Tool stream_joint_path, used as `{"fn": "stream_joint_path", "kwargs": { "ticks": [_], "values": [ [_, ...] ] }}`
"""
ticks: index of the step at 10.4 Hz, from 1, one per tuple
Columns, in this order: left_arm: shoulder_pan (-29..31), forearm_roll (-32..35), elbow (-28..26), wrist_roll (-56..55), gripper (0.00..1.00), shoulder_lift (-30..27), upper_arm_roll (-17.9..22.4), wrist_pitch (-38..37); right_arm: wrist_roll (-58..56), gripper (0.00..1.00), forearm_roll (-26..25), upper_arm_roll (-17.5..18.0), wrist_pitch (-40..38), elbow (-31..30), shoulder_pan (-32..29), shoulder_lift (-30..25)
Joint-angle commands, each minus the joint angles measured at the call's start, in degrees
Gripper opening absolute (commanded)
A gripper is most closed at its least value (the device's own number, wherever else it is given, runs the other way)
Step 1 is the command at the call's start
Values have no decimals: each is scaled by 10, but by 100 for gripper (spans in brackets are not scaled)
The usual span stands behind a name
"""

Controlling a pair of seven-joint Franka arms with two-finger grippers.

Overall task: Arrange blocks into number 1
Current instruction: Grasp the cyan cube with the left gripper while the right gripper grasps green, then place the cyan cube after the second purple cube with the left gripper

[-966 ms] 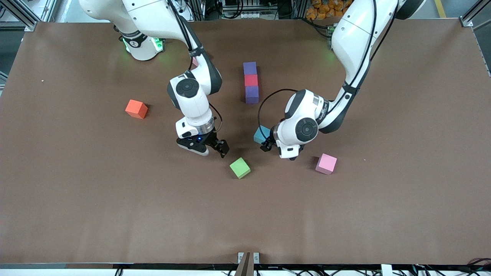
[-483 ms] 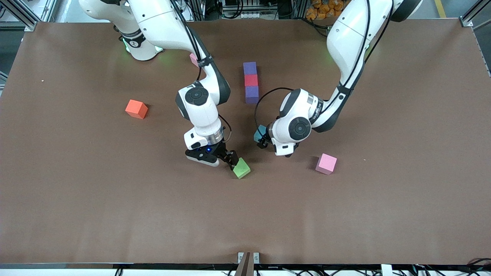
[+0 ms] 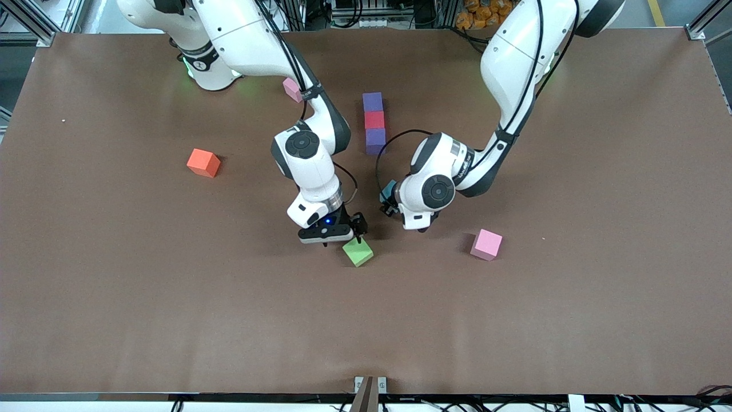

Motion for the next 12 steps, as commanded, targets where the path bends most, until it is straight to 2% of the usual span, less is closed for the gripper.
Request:
{"fn": "stream_joint_path", "kwargs": {
  "ticks": [1, 3, 4, 5, 6, 8, 12],
  "values": [
    [-2, -3, 5, 7, 0, -3, -24, -6, -23, 100, -3, 21, 2, 19, -20, 20],
    [0, 30, 1, 1, 0, -9, -59, -10, -23, 100, 1, 21, 3, 18, -29, 20],
    [1, 31, 0, 0, 0, -10, -68, -13, -21, 100, 24, 22, 11, 15, -36, 19],
    [1, 35, -4, 1, 0, -10, -76, -18, -23, 100, 70, 21, 17, 14, -38, 19],
    [3, 59, -9, 7, 0, -10, -87, -23, -24, 100, 95, 21, 17, 14, -38, 19],
    [10, 115, -14, 63, 0, -14, -103, -62, -21, 100, 108, 21, 18, 14, -38, 19],
    [27, 164, -32, 197, 0, -36, -126, -65, -23, 100, 116, 21, 18, 16, -33, 20]
  ]
}}
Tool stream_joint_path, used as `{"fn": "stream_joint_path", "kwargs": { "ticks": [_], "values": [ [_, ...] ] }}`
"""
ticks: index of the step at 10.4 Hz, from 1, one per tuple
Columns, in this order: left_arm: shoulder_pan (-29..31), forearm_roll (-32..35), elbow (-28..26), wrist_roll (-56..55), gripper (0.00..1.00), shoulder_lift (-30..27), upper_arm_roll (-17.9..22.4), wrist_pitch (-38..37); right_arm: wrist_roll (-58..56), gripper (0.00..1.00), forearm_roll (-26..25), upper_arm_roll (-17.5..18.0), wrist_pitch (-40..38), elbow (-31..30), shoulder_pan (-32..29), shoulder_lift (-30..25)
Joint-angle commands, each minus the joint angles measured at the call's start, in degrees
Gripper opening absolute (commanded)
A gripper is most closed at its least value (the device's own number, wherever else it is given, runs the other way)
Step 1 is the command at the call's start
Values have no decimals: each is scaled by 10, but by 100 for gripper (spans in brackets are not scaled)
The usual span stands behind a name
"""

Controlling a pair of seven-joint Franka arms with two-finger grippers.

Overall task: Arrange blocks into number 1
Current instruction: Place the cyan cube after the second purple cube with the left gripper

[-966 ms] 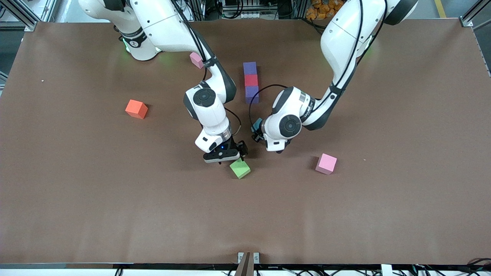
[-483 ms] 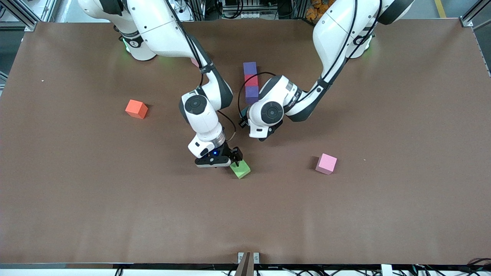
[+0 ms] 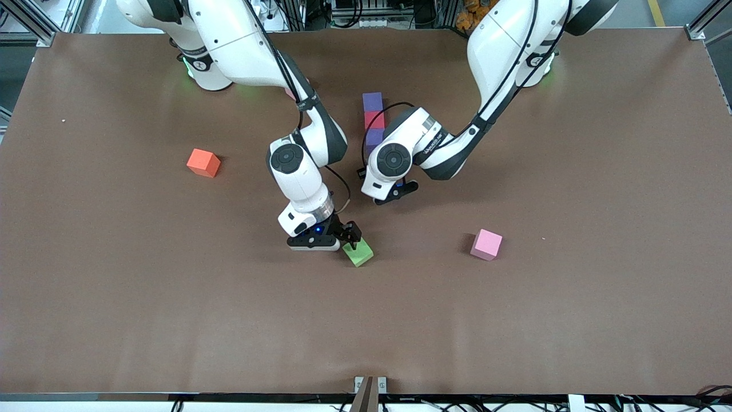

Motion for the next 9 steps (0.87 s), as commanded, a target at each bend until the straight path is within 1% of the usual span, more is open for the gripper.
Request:
{"fn": "stream_joint_path", "kwargs": {
  "ticks": [1, 4, 6, 7, 9],
  "values": [
    [9, 27, -22, 40, 0, -22, -17, -4, -8, 100, 12, 8, 3, 13, -2, 6],
    [8, 28, -31, 55, 0, -21, -24, 21, -60, 100, 8, 8, 3, 29, 1, 22],
    [4, 34, -45, 58, 0, -18, -24, 51, -71, 100, 6, 8, 2, 70, 11, 48],
    [2, 48, -48, 58, 0, -17, -24, 55, -91, 100, 6, 8, 3, 76, 14, 54],
    [0, 49, -55, 58, 0, -15, -24, 61, -130, 100, 6, 9, 2, 76, 14, 59]
  ]
}}
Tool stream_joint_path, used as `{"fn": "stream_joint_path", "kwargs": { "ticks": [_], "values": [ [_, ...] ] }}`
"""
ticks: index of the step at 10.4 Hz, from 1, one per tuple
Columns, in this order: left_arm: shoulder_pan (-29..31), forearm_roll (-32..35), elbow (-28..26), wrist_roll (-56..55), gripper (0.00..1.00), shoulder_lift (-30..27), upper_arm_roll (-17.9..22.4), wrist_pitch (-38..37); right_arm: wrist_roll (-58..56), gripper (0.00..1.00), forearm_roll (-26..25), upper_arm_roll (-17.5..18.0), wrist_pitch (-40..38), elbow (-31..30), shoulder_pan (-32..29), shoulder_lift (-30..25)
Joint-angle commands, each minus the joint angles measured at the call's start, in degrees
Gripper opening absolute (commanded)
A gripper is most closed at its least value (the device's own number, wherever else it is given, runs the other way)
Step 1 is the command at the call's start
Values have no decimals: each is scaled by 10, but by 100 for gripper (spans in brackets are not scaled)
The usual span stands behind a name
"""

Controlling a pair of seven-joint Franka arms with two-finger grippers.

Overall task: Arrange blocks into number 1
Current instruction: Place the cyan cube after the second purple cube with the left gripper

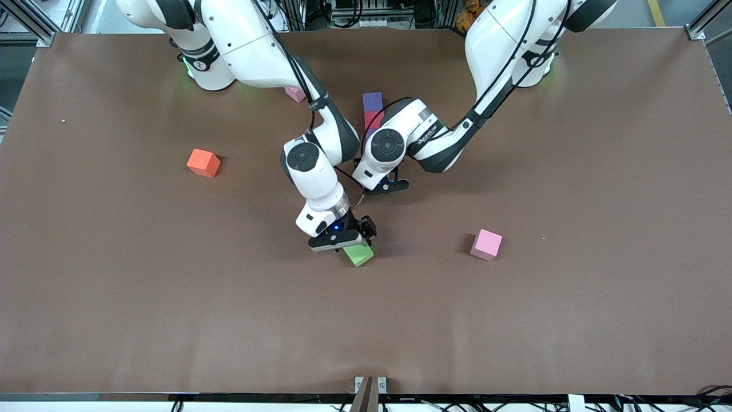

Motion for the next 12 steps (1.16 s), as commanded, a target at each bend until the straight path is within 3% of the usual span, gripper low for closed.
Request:
{"fn": "stream_joint_path", "kwargs": {
  "ticks": [1, 4, 5, 9, 10, 12],
  "values": [
    [0, 15, -19, 4, 0, -9, -6, 18, -44, 100, 6, 4, 2, 21, -3, 21],
    [-1, 16, -31, 4, 0, -8, -16, 35, -88, 100, 6, 3, 2, 19, -10, 22],
    [-1, 16, -33, 4, 0, -8, -17, 39, -90, 89, 6, 3, 2, 18, -11, 22],
    [-1, 47, -46, 3, 0, -8, -19, 39, -114, 83, 15, -14, 2, 14, -24, 20],
    [-1, 51, -49, 3, 0, -8, -23, 40, -114, 78, 17, -21, 3, 14, -25, 18],
    [-1, 51, -49, 3, 0, -8, -24, 42, -114, 55, 50, -26, 3, 0, -30, 13]
  ]
}}
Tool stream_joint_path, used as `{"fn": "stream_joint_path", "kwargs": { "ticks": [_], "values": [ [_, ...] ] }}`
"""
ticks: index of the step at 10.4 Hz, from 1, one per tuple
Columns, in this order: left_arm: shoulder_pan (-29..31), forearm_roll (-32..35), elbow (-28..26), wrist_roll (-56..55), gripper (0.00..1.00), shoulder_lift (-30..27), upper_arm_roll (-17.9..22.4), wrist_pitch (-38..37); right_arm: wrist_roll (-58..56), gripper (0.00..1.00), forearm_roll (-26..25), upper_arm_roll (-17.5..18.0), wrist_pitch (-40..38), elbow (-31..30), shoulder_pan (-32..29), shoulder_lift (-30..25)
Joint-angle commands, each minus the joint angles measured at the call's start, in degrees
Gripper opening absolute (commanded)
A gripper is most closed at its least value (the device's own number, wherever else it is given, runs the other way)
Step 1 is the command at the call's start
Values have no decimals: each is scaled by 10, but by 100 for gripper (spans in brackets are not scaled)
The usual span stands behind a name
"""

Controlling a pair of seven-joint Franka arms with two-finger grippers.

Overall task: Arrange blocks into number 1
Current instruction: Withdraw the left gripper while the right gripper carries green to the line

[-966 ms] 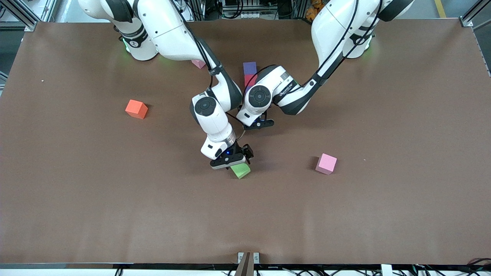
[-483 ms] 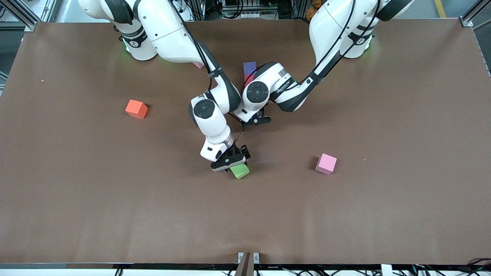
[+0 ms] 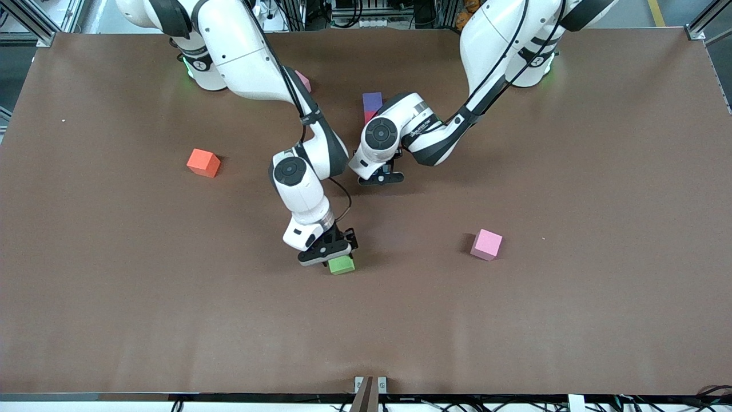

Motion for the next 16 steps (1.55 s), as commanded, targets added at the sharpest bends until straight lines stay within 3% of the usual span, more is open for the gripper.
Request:
{"fn": "stream_joint_path", "kwargs": {
  "ticks": [1, 2, 3, 4, 6, 8, 11, 16],
  "values": [
    [2, 13, -13, -1, 0, -9, -9, 11, -19, 51, 72, 0, 2, -16, -5, -5],
    [2, 13, -13, -3, 0, -9, -10, 11, -18, 50, 86, 0, 18, -25, -4, -5],
    [2, 13, -13, -7, 15, -9, -11, 11, -17, 48, 88, 0, 40, -33, -4, -4],
    [2, 13, -12, -8, 99, -9, -11, 11, -16, 48, 94, 0, 42, -37, -4, -5],
    [5, 13, -9, -7, 100, -10, -10, 11, -13, 48, 99, 0, 40, -47, -5, -20],
    [12, 13, -3, -8, 100, -21, -8, 7, -12, 48, 99, 0, 36, -95, -14, -80],
    [63, 12, -3, -6, 100, -112, -2, -58, 29, 48, 99, 0, 38, -183, -3, -155],
    [186, 5, -2, -3, 100, -266, 54, -131, 160, 48, 98, -31, 55, -239, 131, -163]
  ]
}}
